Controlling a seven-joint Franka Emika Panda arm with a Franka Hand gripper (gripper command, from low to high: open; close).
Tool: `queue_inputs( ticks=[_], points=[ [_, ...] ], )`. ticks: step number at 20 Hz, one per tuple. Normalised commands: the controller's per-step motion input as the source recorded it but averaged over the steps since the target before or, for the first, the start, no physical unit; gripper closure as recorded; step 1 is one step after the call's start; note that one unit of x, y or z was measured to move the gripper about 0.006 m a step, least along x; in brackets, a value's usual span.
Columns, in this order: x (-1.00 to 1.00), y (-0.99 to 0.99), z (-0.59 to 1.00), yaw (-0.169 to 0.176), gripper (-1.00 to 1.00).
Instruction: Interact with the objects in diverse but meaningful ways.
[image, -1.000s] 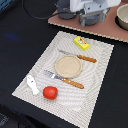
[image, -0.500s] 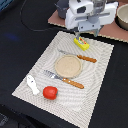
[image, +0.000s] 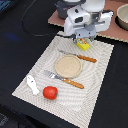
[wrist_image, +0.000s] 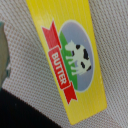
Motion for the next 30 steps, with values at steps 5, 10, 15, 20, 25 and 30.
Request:
queue_inputs(
  ticks=[5,10,15,20,25,30],
  points=[
    [-0.04,0.00,-0.30,0.022,1.00],
    [-0.04,0.00,-0.16,0.004,1.00],
    [0.00,0.00,0.11,0.000,1.00],
    [0.00,0.03,0.97,-0.009,1.00],
    [-0.01,0.02,1.00,0.000,1.00],
    [-0.01,-0.08,0.99,0.000,1.00]
  ],
)
